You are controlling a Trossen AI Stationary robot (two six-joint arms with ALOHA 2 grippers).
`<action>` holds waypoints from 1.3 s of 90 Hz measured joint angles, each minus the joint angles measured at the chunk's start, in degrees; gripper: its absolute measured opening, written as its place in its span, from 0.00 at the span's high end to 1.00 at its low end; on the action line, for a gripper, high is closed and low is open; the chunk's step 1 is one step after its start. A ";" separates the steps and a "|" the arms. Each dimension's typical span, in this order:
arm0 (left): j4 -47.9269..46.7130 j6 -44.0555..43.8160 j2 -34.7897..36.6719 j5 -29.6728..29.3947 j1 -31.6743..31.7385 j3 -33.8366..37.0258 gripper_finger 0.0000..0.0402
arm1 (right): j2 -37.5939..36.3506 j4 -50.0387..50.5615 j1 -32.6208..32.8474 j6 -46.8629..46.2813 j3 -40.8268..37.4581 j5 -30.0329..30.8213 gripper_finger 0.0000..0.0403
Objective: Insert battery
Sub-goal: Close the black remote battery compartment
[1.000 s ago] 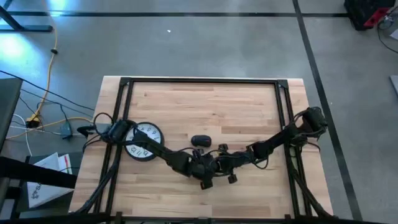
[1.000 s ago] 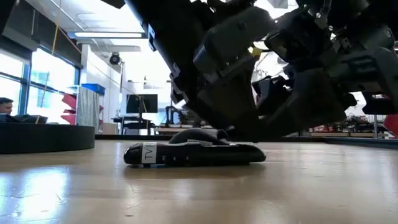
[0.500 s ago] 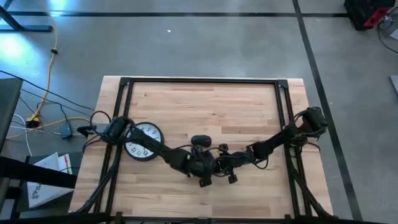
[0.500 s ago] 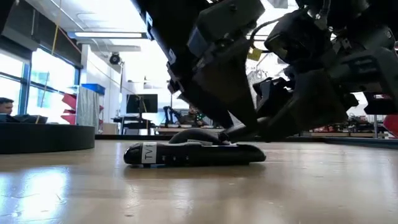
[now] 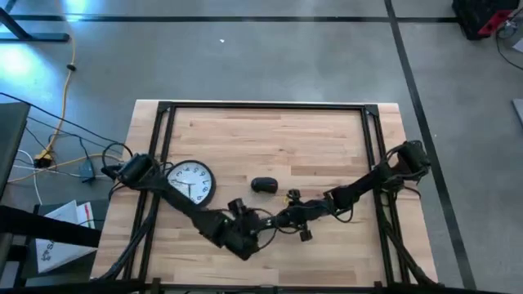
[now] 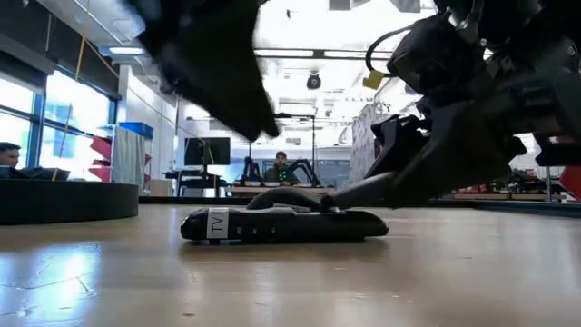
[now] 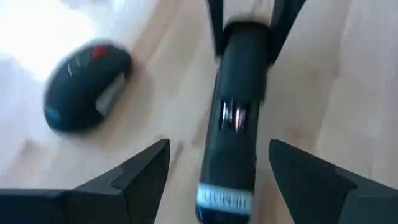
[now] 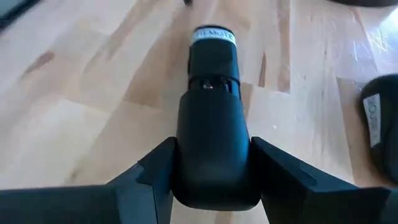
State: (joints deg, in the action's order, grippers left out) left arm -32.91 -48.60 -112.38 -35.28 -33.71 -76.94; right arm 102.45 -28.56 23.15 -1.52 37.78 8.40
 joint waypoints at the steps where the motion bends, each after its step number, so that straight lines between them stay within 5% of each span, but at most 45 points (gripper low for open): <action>1: 0.08 -0.60 0.00 -0.01 -0.22 0.30 0.36 | 0.00 0.00 0.02 0.00 0.00 0.00 0.61; 31: 1.84 -11.69 3.83 2.51 -5.31 9.12 0.36 | 0.02 -4.71 -0.67 1.57 -0.02 0.21 0.61; 51: 17.84 -7.58 3.98 9.08 -3.24 17.01 0.36 | 0.58 -6.01 -0.65 1.57 -0.02 -0.06 0.61; 117: 19.46 -1.69 3.23 9.22 0.74 17.29 0.36 | 5.20 -6.82 -0.62 -3.31 1.18 1.59 0.61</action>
State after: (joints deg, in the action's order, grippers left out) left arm -13.45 -50.29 -109.14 -26.05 -32.97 -59.65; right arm 107.66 -35.38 22.52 -4.83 38.96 9.99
